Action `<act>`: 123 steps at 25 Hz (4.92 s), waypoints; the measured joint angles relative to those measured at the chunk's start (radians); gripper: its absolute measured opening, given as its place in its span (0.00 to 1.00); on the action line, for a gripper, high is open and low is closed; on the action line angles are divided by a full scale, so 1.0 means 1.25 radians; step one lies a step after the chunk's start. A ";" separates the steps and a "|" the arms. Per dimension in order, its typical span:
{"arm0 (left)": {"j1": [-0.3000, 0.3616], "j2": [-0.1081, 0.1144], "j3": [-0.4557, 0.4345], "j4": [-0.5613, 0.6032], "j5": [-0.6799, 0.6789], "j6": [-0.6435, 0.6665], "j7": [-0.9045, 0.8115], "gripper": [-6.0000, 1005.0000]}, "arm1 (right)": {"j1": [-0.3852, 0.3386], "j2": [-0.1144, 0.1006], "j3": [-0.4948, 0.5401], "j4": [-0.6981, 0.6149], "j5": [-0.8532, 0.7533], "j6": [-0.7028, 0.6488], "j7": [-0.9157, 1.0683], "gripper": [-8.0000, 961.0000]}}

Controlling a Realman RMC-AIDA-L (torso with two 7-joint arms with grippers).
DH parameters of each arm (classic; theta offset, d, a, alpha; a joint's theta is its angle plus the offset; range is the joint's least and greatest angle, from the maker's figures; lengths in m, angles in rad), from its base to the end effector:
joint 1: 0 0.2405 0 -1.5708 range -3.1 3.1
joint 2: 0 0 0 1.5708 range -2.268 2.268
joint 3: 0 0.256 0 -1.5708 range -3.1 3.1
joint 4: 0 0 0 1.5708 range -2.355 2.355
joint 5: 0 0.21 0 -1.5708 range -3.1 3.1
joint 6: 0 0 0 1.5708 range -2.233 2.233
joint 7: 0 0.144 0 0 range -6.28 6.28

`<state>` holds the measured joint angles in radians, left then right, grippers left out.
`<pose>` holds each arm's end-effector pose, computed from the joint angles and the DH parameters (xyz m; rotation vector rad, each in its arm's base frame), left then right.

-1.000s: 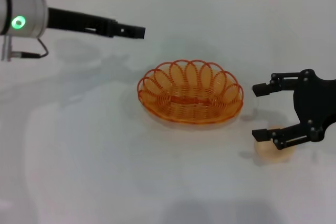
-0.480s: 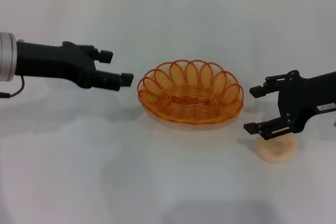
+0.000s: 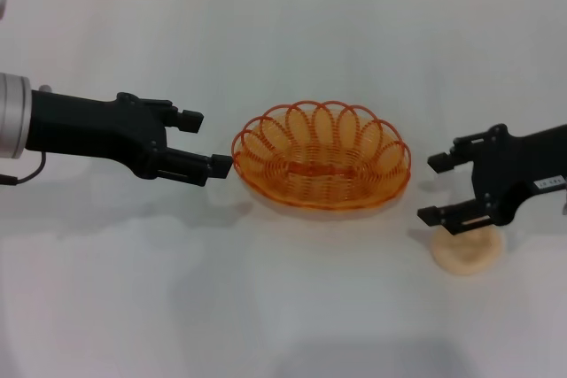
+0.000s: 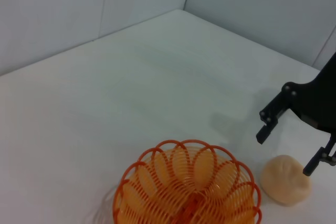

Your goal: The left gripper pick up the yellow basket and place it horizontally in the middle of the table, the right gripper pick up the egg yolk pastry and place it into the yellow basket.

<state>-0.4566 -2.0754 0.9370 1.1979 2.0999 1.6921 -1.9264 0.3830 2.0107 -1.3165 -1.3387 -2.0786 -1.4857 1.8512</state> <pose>-0.2186 0.3262 0.0426 -2.8526 -0.7540 -0.3209 0.2025 0.3245 0.0166 -2.9151 0.3190 0.0263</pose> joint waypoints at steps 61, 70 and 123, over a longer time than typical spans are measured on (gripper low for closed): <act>0.060 0.012 -0.015 -0.007 -0.041 0.010 0.028 0.89 | 0.026 0.006 -0.105 -0.130 -0.009 0.075 0.133 0.04; 0.061 0.008 -0.015 -0.008 -0.041 0.017 0.035 0.88 | 0.101 0.008 -0.200 -0.045 -0.012 0.247 0.134 0.04; 0.067 0.012 -0.150 -0.119 -0.106 0.028 0.204 0.88 | -0.182 -0.004 -0.068 -0.074 0.311 0.100 -0.233 0.89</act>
<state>-0.3733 -2.0606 0.7490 1.0490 1.9672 1.7267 -1.6712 0.1550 2.0052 -1.4018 -1.4312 -1.6902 -1.3608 1.5597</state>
